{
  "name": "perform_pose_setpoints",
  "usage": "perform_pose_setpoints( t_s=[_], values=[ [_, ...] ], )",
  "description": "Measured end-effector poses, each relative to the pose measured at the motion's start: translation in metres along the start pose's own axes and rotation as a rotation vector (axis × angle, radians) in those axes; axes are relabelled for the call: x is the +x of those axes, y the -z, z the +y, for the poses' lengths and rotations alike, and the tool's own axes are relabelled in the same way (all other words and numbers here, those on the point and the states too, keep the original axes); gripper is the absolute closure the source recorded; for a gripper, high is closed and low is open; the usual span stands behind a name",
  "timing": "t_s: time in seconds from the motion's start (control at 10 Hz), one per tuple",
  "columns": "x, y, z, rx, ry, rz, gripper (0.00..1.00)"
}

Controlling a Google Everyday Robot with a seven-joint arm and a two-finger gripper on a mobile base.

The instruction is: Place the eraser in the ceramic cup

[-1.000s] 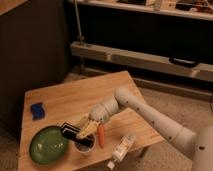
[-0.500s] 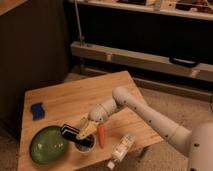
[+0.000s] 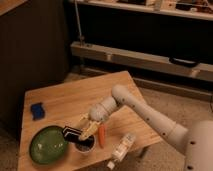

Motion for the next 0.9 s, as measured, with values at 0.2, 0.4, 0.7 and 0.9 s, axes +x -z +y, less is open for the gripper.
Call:
perform_pose_setpoints(
  t_s=[0.2, 0.4, 0.7, 0.9],
  values=[
    [-0.001, 0.000, 0.002, -0.005, 0.010, 0.006, 0.36],
    [-0.005, -0.001, 0.006, 0.007, 0.021, 0.022, 0.36],
    [-0.012, 0.001, 0.015, 0.035, 0.036, 0.047, 0.36],
    [-0.015, 0.009, 0.016, 0.084, 0.013, 0.047, 0.36]
  ],
)
